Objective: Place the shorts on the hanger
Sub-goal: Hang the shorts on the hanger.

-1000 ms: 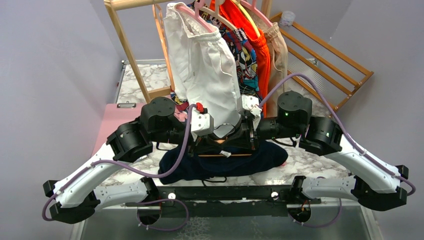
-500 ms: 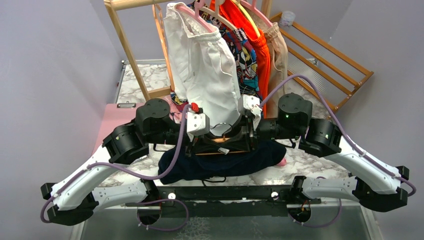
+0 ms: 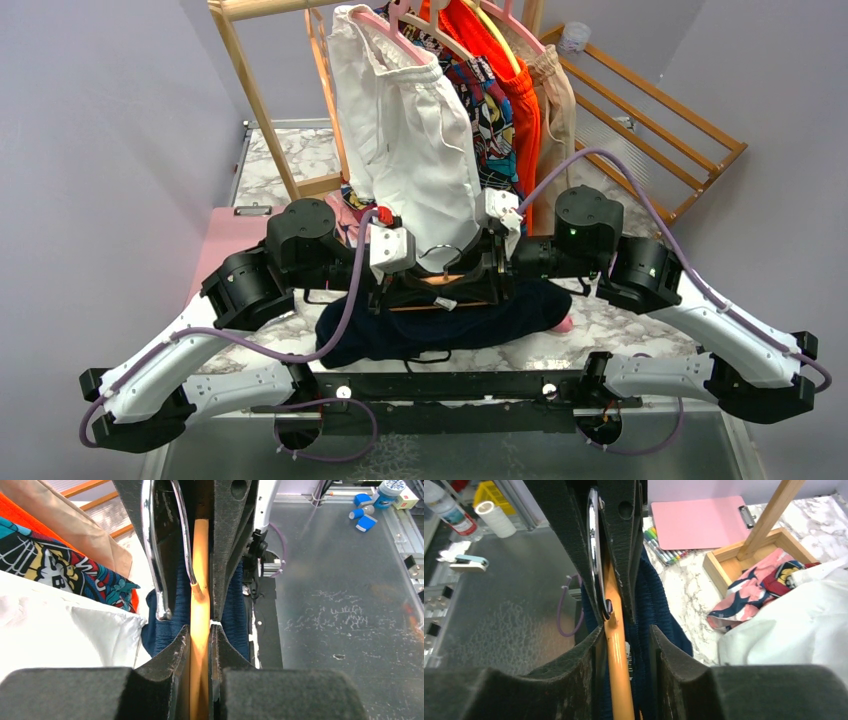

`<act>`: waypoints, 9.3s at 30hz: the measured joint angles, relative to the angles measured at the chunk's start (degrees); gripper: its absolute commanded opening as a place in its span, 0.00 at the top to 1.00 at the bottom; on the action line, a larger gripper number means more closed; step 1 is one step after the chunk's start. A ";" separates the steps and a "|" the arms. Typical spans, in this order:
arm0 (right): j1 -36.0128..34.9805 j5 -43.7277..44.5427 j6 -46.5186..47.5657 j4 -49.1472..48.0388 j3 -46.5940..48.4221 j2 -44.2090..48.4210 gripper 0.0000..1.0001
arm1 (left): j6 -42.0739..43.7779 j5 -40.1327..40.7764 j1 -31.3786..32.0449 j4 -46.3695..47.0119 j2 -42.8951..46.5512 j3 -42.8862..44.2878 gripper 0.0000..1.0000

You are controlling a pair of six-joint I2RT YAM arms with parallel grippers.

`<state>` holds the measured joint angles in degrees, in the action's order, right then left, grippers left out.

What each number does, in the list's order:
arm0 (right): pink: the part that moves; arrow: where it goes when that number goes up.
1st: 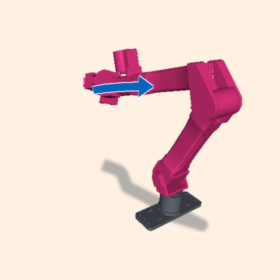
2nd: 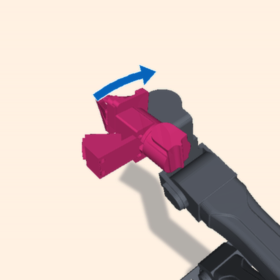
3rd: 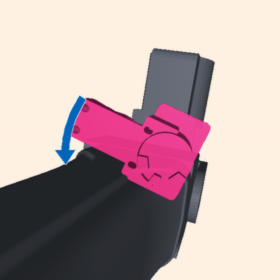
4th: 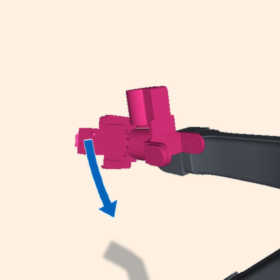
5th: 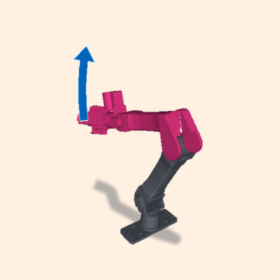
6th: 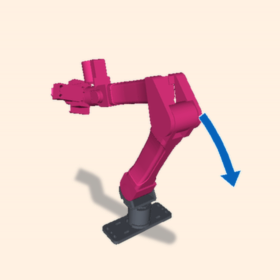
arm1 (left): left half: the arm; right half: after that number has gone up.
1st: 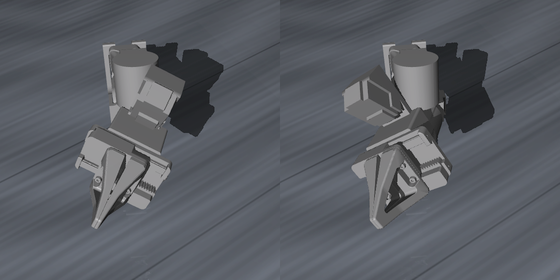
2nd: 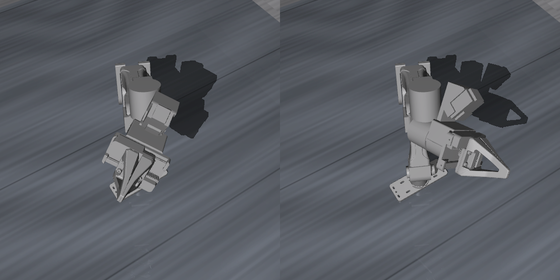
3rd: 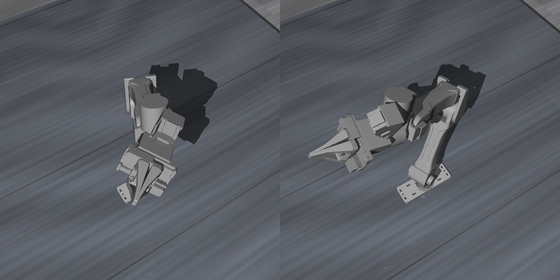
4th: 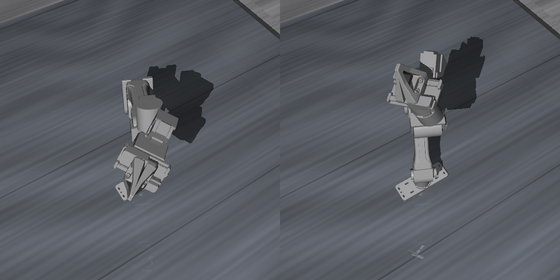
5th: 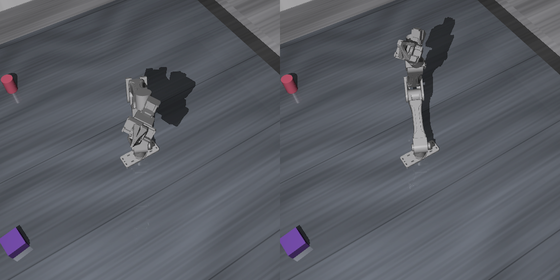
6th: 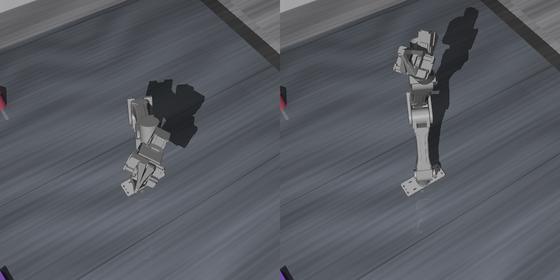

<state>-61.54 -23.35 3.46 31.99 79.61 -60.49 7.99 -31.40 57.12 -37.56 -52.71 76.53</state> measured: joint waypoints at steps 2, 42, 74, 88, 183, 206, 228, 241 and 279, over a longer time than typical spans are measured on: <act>0.00 -0.61 -0.09 -0.02 0.00 -0.13 0.97 | 0.02 0.37 -0.02 0.02 -0.09 0.00 1.00; 0.02 8.37 -1.55 8.70 2.89 11.50 0.99 | -0.55 22.03 0.00 2.60 18.99 -6.40 0.44; 0.02 4.79 -3.65 8.39 5.53 12.98 0.99 | -2.71 22.34 0.00 -1.57 22.84 -9.51 0.93; 0.09 4.83 -4.04 7.65 5.42 12.81 0.99 | -2.78 23.32 0.42 -1.62 25.59 -10.32 1.00; 0.13 4.81 -5.49 0.55 5.14 17.64 0.99 | -6.49 42.75 0.37 -11.54 31.36 -3.54 0.14; 0.13 2.01 -1.25 4.61 5.84 3.98 0.99 | 3.98 8.66 0.31 -4.31 -3.41 12.66 0.17; 0.13 -0.61 0.72 4.94 5.62 0.04 0.99 | 8.98 6.01 0.31 -4.11 -4.72 7.10 0.52; 0.44 -1.51 1.70 5.73 5.62 -0.61 0.48 | 10.49 3.34 0.66 -5.09 -4.92 6.49 1.00; 0.35 23.96 -1.05 3.67 -4.31 23.21 0.26 | 10.12 22.75 0.33 -11.89 10.10 19.10 1.00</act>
<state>-61.19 0.60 2.42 35.66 75.31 -37.28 18.11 -8.64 57.45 -49.45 -42.61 95.64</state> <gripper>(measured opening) 0.745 0.150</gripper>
